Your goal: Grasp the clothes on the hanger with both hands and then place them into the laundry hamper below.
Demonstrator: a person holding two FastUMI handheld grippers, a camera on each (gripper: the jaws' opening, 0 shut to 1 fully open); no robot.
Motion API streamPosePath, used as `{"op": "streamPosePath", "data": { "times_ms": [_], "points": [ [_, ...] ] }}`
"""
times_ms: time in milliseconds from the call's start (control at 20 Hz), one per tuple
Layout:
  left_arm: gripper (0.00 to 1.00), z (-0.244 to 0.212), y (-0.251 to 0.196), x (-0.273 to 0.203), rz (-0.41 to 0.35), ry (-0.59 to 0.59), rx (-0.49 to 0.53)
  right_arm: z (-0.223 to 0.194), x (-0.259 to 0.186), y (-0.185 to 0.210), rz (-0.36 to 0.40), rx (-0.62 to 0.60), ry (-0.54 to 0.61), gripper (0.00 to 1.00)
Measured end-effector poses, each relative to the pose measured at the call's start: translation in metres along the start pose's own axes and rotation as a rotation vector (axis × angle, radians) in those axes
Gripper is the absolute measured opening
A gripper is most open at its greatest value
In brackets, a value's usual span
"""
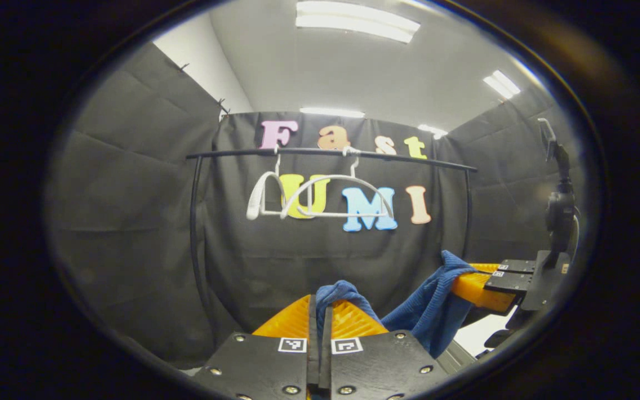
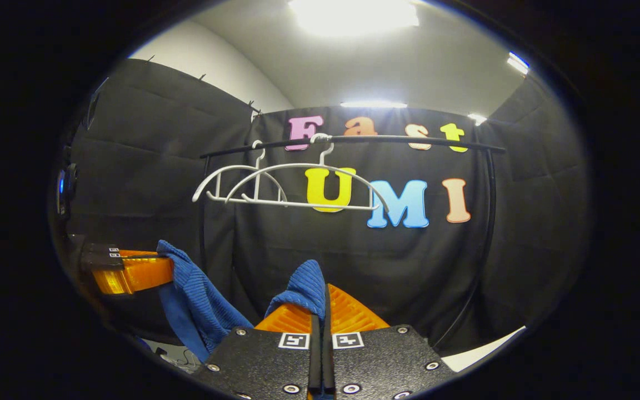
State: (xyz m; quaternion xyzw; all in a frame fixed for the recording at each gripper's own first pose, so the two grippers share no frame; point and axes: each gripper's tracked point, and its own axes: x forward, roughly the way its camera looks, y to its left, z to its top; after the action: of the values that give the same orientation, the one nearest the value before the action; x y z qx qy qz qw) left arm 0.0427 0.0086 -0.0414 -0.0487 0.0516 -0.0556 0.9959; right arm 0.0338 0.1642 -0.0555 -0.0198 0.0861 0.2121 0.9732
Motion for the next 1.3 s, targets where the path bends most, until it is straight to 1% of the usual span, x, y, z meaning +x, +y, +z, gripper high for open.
{"op": "streamPosePath", "data": {
  "times_ms": [50,350,750,800,900,1000,1300],
  "points": [
    [0.0,-0.012,0.0,0.0,0.0,0.018,-0.005,-0.01,-0.001,0.002,0.001,0.006,0.02,0.01],
    [0.01,-0.076,0.005,0.006,0.013,0.132,-0.035,-0.072,0.002,0.014,0.015,0.043,0.141,0.01],
    [0.01,-0.159,0.014,-0.007,0.026,0.291,-0.045,-0.14,0.003,0.025,0.036,0.068,0.294,0.01],
    [0.0,-0.167,0.013,-0.008,0.028,0.312,-0.051,-0.15,0.004,0.025,0.039,0.07,0.313,0.01],
    [0.01,-0.184,0.015,-0.005,0.036,0.355,-0.056,-0.166,0.002,0.027,0.039,0.071,0.35,0.01],
    [0.01,-0.195,0.009,0.005,0.042,0.394,-0.052,-0.184,-0.002,0.027,0.04,0.073,0.39,0.01],
    [0.01,-0.225,0.003,0.009,0.055,0.535,-0.049,-0.234,-0.012,0.027,0.044,0.077,0.516,0.01]
  ]
}}
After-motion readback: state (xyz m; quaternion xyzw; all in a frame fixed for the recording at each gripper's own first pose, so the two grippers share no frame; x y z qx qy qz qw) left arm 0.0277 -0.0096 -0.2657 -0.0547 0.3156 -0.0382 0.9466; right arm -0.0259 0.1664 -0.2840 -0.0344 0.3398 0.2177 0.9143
